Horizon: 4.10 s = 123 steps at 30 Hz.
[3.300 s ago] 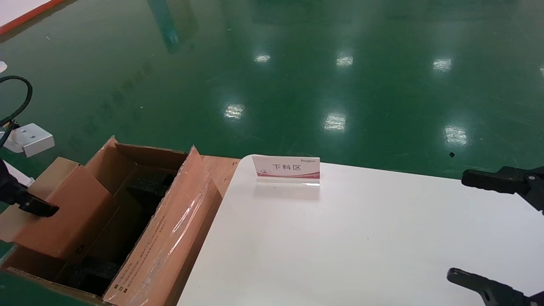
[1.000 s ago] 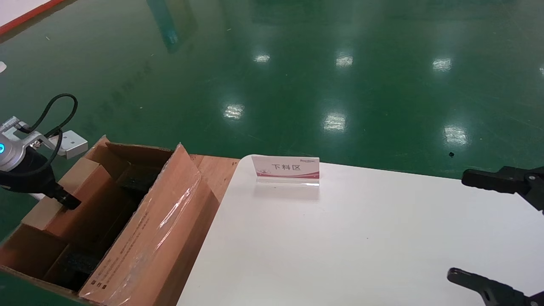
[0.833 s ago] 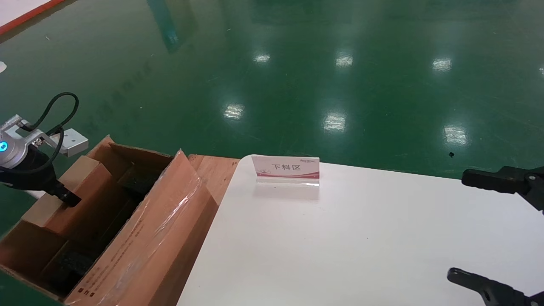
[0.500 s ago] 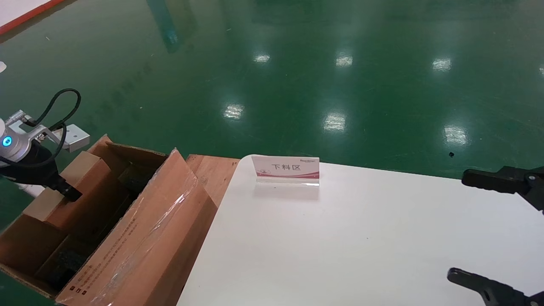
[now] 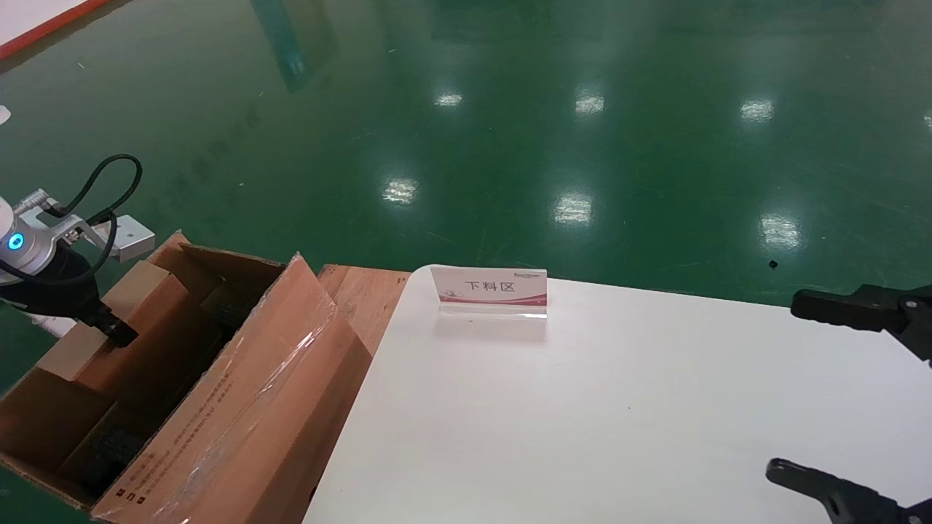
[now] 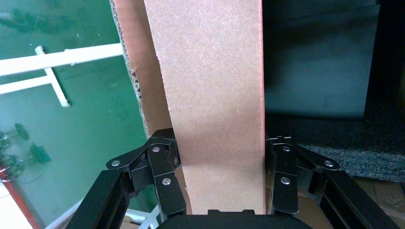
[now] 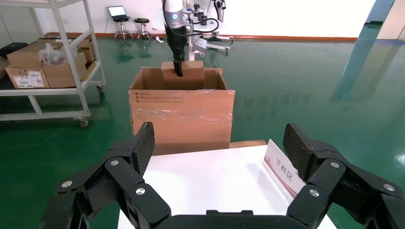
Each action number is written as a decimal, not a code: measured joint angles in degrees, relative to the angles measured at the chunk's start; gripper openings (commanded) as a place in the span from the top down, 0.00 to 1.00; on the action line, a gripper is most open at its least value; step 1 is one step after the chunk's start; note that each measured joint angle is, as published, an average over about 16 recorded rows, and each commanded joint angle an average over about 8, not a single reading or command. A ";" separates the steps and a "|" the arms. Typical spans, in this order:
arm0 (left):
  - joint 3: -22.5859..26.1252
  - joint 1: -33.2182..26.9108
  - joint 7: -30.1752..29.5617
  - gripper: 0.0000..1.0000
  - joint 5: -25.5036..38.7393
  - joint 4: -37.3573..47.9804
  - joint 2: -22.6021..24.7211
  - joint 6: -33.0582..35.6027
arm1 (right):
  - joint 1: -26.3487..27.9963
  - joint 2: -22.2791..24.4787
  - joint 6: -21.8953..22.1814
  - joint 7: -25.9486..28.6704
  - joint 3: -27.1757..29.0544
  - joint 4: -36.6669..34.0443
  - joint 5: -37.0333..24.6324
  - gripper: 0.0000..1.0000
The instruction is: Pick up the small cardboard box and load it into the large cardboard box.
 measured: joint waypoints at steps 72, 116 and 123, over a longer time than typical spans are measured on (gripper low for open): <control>-19.51 -8.71 14.01 0.00 -11.52 -30.63 -11.85 -8.86 | 0.04 0.02 0.01 -0.07 -0.08 -0.10 0.05 0.00; -93.83 50.80 42.44 0.00 -34.91 -34.14 -3.81 15.31 | 0.08 0.06 0.04 -0.13 -0.20 -0.12 0.12 0.82; -105.31 60.00 46.83 0.00 -38.51 -34.67 -2.57 19.04 | 0.08 0.07 0.05 -0.14 -0.22 -0.12 0.14 1.00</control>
